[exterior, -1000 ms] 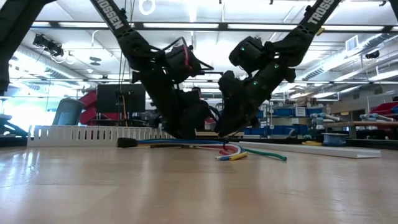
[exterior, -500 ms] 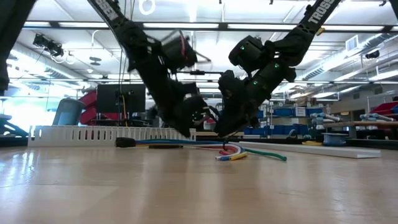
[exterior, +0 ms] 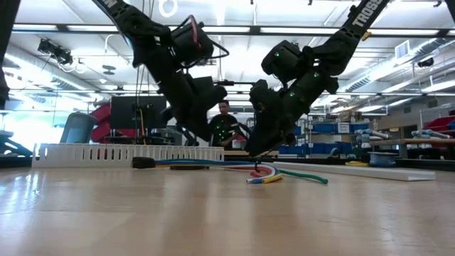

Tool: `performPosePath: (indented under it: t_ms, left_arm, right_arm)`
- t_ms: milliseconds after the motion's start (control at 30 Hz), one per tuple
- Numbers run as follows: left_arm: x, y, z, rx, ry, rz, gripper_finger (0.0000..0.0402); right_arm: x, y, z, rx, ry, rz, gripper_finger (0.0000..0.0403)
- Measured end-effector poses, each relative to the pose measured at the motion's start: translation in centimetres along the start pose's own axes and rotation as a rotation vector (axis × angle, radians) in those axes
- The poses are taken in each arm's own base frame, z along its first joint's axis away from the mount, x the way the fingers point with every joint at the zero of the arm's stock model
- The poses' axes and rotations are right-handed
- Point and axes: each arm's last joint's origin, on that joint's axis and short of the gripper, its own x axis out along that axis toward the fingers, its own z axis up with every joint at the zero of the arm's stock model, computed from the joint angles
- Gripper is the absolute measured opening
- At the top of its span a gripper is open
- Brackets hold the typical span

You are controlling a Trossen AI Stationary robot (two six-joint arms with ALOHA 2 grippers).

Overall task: Ziptie cables
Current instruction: Wrap the cable wires with the black zip tie

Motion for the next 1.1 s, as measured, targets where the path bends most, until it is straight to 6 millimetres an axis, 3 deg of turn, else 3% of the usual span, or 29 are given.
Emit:
performPosePath:
  t_ms: [433, 633, 900, 1000, 1100]
  left_arm:
    - [3.1, -0.5, -0.8, -0.099, 0.032, -0.088, 0.0078]
    - [3.2, -0.7, -0.1, -0.114, -0.008, -0.108, 0.0096]
    - [2.7, -2.1, 1.5, -0.189, -0.133, -0.313, 0.0095]
    - [2.8, -1.9, 1.3, -0.27, -0.116, -0.264, 0.0094]
    - [3.0, -1.0, 0.4, -0.325, -0.077, -0.096, 0.0089]
  right_arm:
    - [0.0, 0.2, -0.5, -0.006, 0.046, -0.006, 0.0103]
    - [0.1, 0.6, -0.8, -0.017, 0.063, 0.0, 0.0103]
    - [0.1, 0.6, -1.0, -0.019, 0.081, -0.007, 0.0103]
    - [0.1, 0.5, -1.1, -0.019, 0.085, -0.015, 0.0103]
    - [0.1, 0.5, -1.1, -0.018, 0.09, -0.018, 0.0103]
